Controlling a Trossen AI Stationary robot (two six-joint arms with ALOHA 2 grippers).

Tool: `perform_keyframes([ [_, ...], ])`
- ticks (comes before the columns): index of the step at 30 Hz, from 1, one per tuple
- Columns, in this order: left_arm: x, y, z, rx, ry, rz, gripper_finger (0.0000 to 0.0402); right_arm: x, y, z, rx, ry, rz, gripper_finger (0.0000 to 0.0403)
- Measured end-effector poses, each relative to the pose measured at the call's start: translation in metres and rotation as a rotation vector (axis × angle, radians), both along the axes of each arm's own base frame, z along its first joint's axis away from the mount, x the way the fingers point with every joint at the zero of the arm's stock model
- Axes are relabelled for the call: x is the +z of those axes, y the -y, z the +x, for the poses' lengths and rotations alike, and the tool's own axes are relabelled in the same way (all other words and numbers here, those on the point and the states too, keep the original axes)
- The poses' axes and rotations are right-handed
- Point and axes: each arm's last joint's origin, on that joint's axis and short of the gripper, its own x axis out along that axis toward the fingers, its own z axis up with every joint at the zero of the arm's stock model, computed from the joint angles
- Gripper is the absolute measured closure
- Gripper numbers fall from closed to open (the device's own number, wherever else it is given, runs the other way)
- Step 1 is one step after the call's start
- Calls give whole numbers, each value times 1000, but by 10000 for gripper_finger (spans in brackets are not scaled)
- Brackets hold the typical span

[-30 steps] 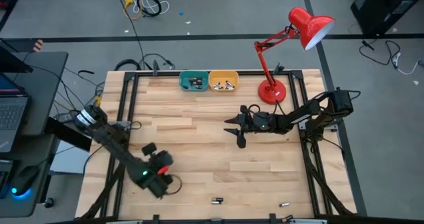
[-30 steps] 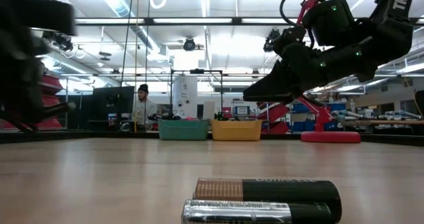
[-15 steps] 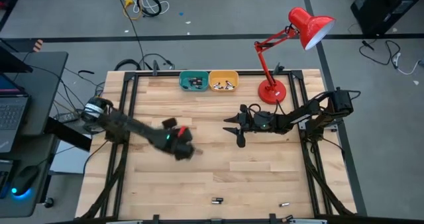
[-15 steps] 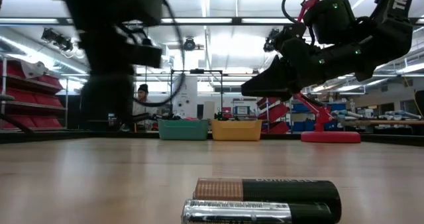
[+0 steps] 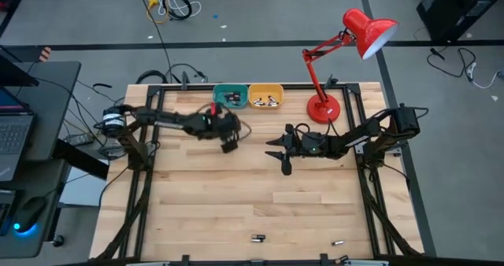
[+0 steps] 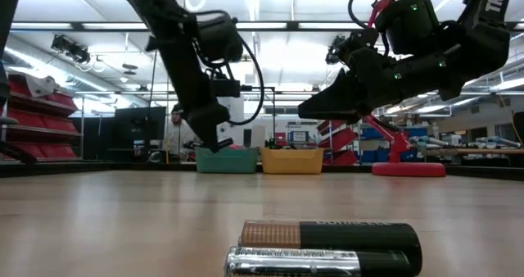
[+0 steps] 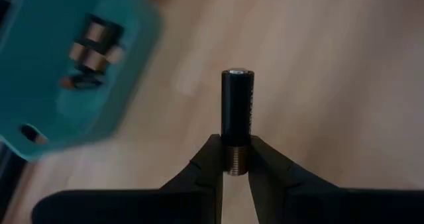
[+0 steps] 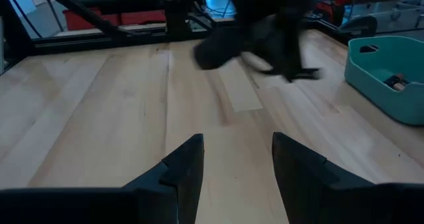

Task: Sort batteries
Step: Put the black battery into the blue bin

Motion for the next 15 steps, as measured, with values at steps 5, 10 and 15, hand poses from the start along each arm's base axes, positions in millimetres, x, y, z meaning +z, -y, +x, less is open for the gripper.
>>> perform_keyframes([
  [5, 5, -36, -2, 59, 96, 10, 343, 0, 0, 0, 1, -5, -2, 238],
  [10, 9, -64, -8, 137, 159, 30, 343, -1, 0, 0, 0, -10, -1, 238],
  [15, 9, -85, -18, 192, 181, 11, 337, -1, 0, 0, 0, -13, 1, 238],
])
